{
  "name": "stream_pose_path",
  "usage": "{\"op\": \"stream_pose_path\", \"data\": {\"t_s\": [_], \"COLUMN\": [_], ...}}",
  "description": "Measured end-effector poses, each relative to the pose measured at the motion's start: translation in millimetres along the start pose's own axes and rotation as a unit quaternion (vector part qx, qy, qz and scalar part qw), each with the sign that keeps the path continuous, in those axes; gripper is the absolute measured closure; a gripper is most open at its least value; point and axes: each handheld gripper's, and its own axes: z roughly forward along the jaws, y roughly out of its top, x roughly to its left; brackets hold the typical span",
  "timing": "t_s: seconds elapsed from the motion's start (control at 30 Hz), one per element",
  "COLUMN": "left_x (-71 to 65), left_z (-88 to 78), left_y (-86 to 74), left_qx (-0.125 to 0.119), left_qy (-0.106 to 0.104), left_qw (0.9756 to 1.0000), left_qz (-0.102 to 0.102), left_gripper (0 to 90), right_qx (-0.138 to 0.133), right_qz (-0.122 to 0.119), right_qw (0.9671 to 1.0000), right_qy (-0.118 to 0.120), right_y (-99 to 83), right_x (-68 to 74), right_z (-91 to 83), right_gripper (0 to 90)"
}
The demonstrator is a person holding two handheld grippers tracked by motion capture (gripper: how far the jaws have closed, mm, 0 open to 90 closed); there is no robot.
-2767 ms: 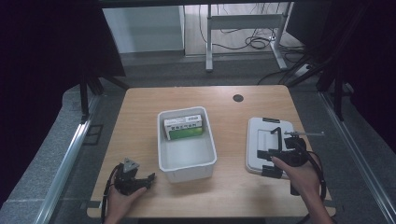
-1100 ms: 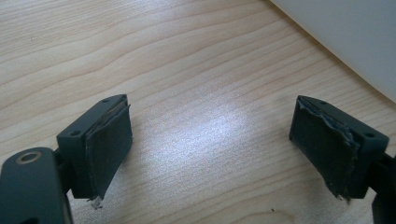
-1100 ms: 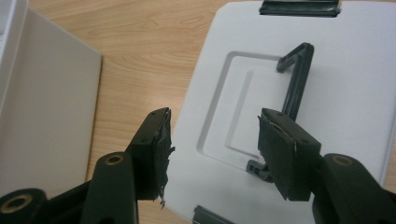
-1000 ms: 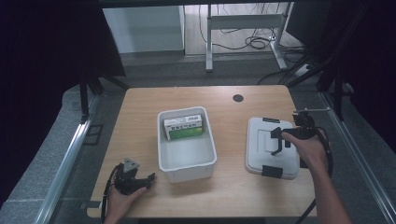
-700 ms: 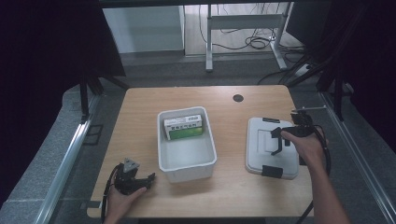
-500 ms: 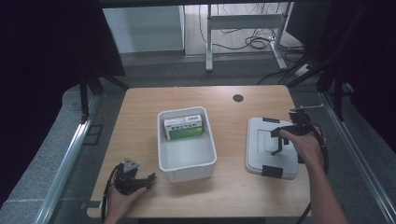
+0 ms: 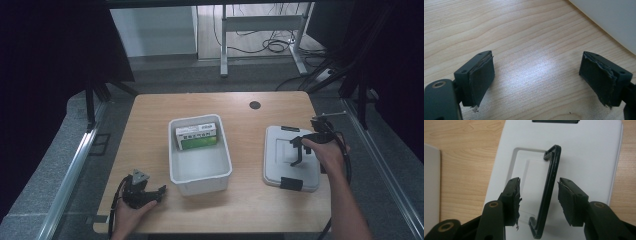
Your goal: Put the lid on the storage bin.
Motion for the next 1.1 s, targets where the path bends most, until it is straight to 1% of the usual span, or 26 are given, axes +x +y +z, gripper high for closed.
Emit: {"op": "stream_pose_path", "data": {"t_s": [0.07, 0.13, 0.23, 0.27, 0.33, 0.47, 0.6, 0.67, 0.73, 0.83, 0.93, 1.03, 1.1], "left_x": [0.1, 0.1, 0.1, 0.2, 0.1, 0.1, 0.2, 0.2, 0.2, 0.2, 0.2, 0.3, 0.3], "left_z": [0.1, 0.1, 0.2, 0.2, 0.2, 0.2, 0.2, 0.2, 0.2, 0.3, 0.3, 0.3, 0.4], "left_y": [0.1, 0.1, 0.1, 0.1, 0.1, 0.1, 0.1, 0.1, 0.1, 0.1, 0.2, 0.2, 0.3], "left_qx": [0.0, 0.0, 0.0, 0.0, 0.0, 0.0, 0.0, 0.0, 0.0, 0.0, 0.0, 0.0, 0.0], "left_qy": [0.0, 0.0, 0.0, 0.0, 0.0, 0.0, 0.0, 0.0, 0.0, -0.001, -0.001, -0.001, -0.001], "left_qw": [1.0, 1.0, 1.0, 1.0, 1.0, 1.0, 1.0, 1.0, 1.0, 1.0, 1.0, 1.0, 1.0], "left_qz": [0.0, 0.0, 0.0, 0.0, 0.0, 0.0, 0.0, 0.0, 0.0, 0.0, 0.0, 0.0, 0.0], "left_gripper": [12.7, 12.6, 12.6, 12.6, 12.6, 12.6, 12.6, 12.6, 12.6, 12.6, 12.6, 12.6, 12.5], "right_qx": [0.003, 0.014, 0.027, 0.035, 0.04, 0.05, 0.063, 0.064, 0.062, 0.06, 0.061, 0.061, 0.059], "right_qz": [0.006, 0.015, 0.019, 0.019, 0.023, 0.025, 0.044, 0.059, 0.074, 0.093, 0.106, 0.11, 0.119], "right_qw": [1.0, 0.9998, 0.9995, 0.9992, 0.9989, 0.9984, 0.997, 0.9962, 0.9953, 0.9937, 0.9922, 0.9919, 0.9909], "right_qy": [0.002, 0.002, -0.001, -0.003, -0.003, -0.005, -0.004, -0.003, 0.011, 0.018, 0.022, 0.017, 0.02], "right_y": [0.6, 1.4, 2.1, 2.6, 2.8, 3.5, 2.8, 1.6, 0.7, 0.5, 0.4, 0.6, 0.9], "right_x": [-2.0, -3.5, -5.6, -6.0, -6.3, -5.7, -7.7, -9.7, -11.7, -12.8, -12.6, -10.6, -8.7], "right_z": [2.0, 4.3, 8.6, 9.7, 12.9, 17.4, 22.5, 24.8, 26.1, 25.6, 24.8, 24.3, 22.5], "right_gripper": [54.2, 55.6, 58.2, 59.0, 61.1, 66.5, 75.9, 81.5, 82.9, 84.0, 84.5, 84.5, 84.6]}}
